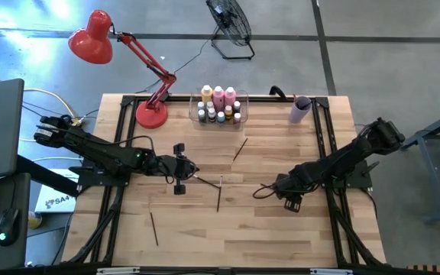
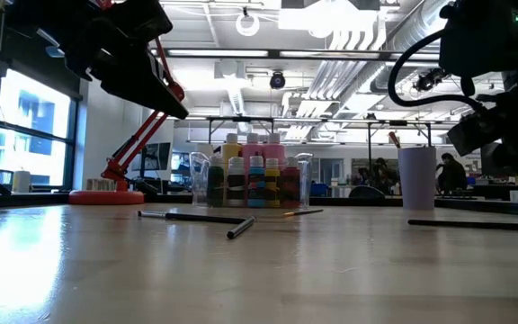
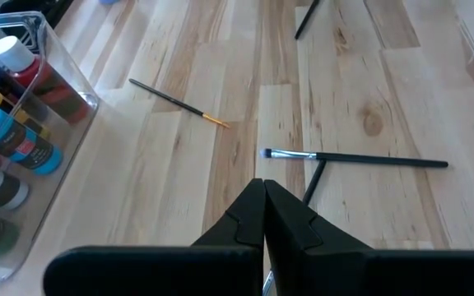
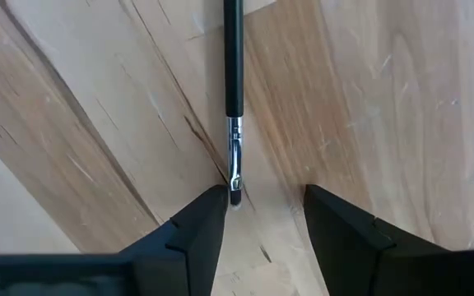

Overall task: Pick & Place Paint Supplies
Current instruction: Put the black paint brush into the violet cup

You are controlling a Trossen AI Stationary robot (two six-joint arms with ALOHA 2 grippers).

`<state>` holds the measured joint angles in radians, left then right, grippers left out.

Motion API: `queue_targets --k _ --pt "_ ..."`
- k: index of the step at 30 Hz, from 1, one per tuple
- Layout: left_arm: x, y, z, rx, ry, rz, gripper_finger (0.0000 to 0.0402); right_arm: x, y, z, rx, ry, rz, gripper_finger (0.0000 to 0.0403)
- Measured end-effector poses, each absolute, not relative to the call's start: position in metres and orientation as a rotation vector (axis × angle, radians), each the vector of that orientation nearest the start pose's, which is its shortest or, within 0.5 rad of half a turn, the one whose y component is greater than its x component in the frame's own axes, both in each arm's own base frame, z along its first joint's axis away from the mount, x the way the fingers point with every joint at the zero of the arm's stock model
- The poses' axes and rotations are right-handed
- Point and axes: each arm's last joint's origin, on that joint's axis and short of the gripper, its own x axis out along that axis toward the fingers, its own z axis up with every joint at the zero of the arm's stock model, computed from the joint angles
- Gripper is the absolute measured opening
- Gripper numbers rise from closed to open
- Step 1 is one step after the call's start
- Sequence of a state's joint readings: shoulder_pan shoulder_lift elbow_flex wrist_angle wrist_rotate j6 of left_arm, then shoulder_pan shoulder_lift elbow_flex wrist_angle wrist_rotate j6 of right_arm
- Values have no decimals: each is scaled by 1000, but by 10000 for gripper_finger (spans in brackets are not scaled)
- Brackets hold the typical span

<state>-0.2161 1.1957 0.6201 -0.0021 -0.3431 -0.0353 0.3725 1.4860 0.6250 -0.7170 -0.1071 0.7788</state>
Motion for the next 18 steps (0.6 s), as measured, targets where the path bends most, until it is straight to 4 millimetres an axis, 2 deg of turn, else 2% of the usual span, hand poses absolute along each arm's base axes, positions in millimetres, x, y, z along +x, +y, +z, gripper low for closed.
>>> queue_targets --k 8,18 --pt "237 -42 214 125 554 133 0 188 77 123 372 1608 -233 155" --pt "237 -42 214 125 554 133 0 190 78 122 374 1586 -223 72"
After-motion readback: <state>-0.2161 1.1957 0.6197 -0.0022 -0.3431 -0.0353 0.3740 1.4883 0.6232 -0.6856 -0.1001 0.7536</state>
